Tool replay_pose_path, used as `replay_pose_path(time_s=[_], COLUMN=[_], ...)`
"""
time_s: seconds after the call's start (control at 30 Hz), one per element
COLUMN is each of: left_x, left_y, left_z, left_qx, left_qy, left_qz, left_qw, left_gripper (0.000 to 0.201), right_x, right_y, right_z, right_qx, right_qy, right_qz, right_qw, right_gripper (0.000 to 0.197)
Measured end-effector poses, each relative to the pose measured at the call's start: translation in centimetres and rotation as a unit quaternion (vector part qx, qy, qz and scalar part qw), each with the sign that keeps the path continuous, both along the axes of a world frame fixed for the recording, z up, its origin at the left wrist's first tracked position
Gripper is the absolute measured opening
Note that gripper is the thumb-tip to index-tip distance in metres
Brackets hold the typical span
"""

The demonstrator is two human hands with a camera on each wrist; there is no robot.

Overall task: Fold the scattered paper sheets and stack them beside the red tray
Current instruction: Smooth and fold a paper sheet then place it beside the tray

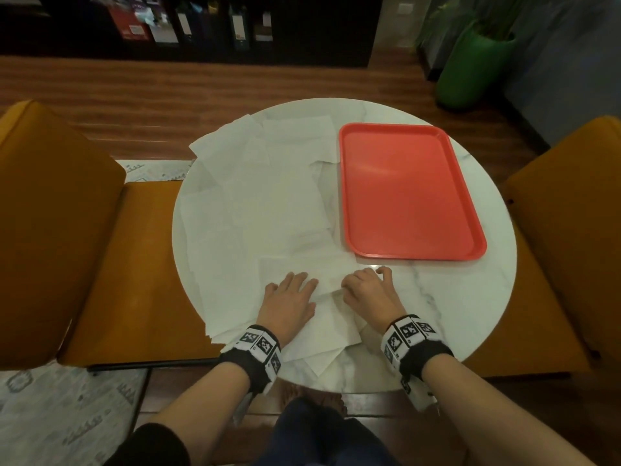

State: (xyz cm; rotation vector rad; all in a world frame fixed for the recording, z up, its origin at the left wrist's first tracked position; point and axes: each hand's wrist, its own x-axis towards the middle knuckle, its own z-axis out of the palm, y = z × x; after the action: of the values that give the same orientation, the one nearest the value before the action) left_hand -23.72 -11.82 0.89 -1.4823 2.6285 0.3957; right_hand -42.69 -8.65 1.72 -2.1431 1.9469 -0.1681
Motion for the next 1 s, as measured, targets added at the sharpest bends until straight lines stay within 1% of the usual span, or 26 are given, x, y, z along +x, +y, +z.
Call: replay_pose_path(time_s=[0.1, 0.13, 0.17, 0.2, 0.23, 0.27, 0.33, 0.37, 0.4, 0.43, 0.47, 0.53, 0.6, 0.63, 0.67, 0.77, 0.87, 0.93, 1.0], left_x=[0.1, 0.1, 0.1, 0.0, -0.1, -0.3, -0.8, -1.0, -1.0, -0.8, -0.3, 1.3, 3.3, 4.5, 5.7, 8.9, 11.2, 12.2, 12.9], left_y=[-0.8, -1.1, -1.4, -1.7, -1.9, -2.0, -2.1, -2.1, -2.2, -2.2, -2.2, -2.0, -1.3, -0.8, -0.2, 1.4, 3.3, 4.6, 5.8], left_z=[1.7, 2.5, 3.4, 4.4, 5.3, 6.3, 7.9, 8.4, 8.7, 8.8, 8.7, 8.1, 7.3, 6.8, 6.4, 5.3, 5.1, 5.0, 4.8], left_qx=[-0.029, -0.031, -0.019, 0.015, 0.067, 0.122, 0.195, 0.212, 0.216, 0.212, 0.208, 0.200, 0.187, 0.186, 0.192, 0.205, 0.199, 0.194, 0.197], left_qy=[0.039, 0.064, 0.101, 0.153, 0.210, 0.261, 0.315, 0.322, 0.326, 0.330, 0.336, 0.342, 0.327, 0.318, 0.308, 0.278, 0.250, 0.237, 0.216], left_qz=[0.025, 0.030, 0.034, 0.037, 0.038, 0.032, 0.014, 0.015, 0.024, 0.041, 0.063, 0.105, 0.137, 0.148, 0.160, 0.200, 0.255, 0.302, 0.336], left_qw=[0.998, 0.997, 0.994, 0.987, 0.975, 0.957, 0.929, 0.923, 0.920, 0.919, 0.916, 0.912, 0.916, 0.918, 0.918, 0.917, 0.912, 0.903, 0.896], left_gripper=[0.033, 0.030, 0.028, 0.025, 0.022, 0.018, 0.014, 0.012, 0.012, 0.013, 0.014, 0.015, 0.016, 0.017, 0.017, 0.017, 0.014, 0.011, 0.008], right_x=[-0.3, -0.7, -1.3, -2.0, -2.8, -3.6, -5.2, -6.2, -7.4, -8.7, -10.0, -12.7, -15.0, -16.0, -16.8, -18.3, -17.8, -17.5, -16.8], right_y=[0.2, 0.4, 0.6, 0.9, 1.2, 1.5, 2.5, 2.9, 3.5, 4.1, 4.7, 5.8, 6.7, 7.0, 7.3, 7.3, 6.6, 6.2, 5.9], right_z=[1.5, 2.2, 2.9, 3.6, 4.4, 5.1, 6.3, 6.6, 6.8, 6.6, 6.3, 5.3, 4.0, 3.3, 2.6, 0.8, 1.1, 1.1, 1.0], right_qx=[-0.071, -0.076, -0.061, -0.031, -0.008, 0.001, 0.001, 0.003, 0.007, 0.012, 0.020, 0.036, 0.048, 0.052, 0.054, 0.079, 0.094, 0.092, 0.084], right_qy=[-0.092, -0.138, -0.190, -0.246, -0.313, -0.392, -0.528, -0.567, -0.588, -0.593, -0.590, -0.555, -0.509, -0.487, -0.461, -0.367, -0.298, -0.267, -0.244], right_qz=[-0.049, -0.075, -0.108, -0.143, -0.176, -0.202, -0.253, -0.288, -0.325, -0.359, -0.388, -0.442, -0.494, -0.514, -0.528, -0.534, -0.508, -0.490, -0.479], right_qw=[0.992, 0.985, 0.974, 0.958, 0.933, 0.898, 0.811, 0.771, 0.741, 0.720, 0.707, 0.704, 0.703, 0.704, 0.711, 0.757, 0.803, 0.825, 0.839], right_gripper=[0.007, 0.005, 0.008, 0.011, 0.012, 0.012, 0.016, 0.017, 0.015, 0.014, 0.015, 0.014, 0.009, 0.009, 0.010, 0.015, 0.015, 0.019, 0.025])
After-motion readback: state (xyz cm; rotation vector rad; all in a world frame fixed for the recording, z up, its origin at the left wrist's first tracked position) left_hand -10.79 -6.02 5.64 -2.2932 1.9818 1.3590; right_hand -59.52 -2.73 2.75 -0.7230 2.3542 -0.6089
